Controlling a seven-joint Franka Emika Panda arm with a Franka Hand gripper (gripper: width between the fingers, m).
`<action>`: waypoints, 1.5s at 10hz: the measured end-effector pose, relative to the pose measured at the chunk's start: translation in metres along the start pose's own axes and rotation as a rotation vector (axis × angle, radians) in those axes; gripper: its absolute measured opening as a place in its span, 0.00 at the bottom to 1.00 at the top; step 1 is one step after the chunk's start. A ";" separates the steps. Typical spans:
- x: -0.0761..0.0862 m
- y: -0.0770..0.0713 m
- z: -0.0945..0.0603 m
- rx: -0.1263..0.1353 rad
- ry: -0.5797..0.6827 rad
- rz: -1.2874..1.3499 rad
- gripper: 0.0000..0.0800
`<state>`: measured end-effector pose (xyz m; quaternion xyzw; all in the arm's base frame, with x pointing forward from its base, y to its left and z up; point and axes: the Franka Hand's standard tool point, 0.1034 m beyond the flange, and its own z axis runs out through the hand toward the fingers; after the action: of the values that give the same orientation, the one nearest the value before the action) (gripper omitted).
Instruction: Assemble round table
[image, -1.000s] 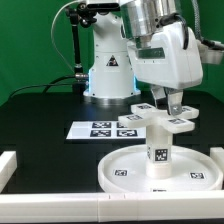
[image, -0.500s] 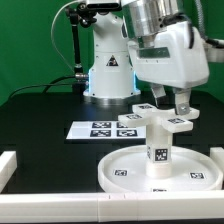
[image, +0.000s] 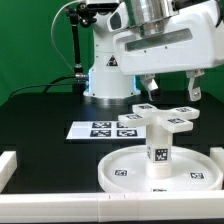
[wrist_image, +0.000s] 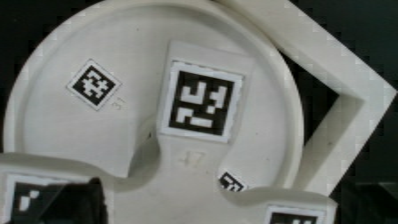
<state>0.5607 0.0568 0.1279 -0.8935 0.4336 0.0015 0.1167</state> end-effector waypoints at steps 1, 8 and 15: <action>0.001 -0.001 -0.001 -0.010 0.005 -0.167 0.81; 0.000 -0.006 -0.003 -0.031 0.009 -0.694 0.81; 0.002 -0.008 -0.002 -0.110 0.007 -1.392 0.81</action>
Offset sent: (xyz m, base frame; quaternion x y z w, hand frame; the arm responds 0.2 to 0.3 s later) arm 0.0034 0.0057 0.0081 -0.0142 0.0277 -0.1765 0.9838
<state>0.5680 0.0602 0.1313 -0.9682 -0.2402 -0.0546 0.0437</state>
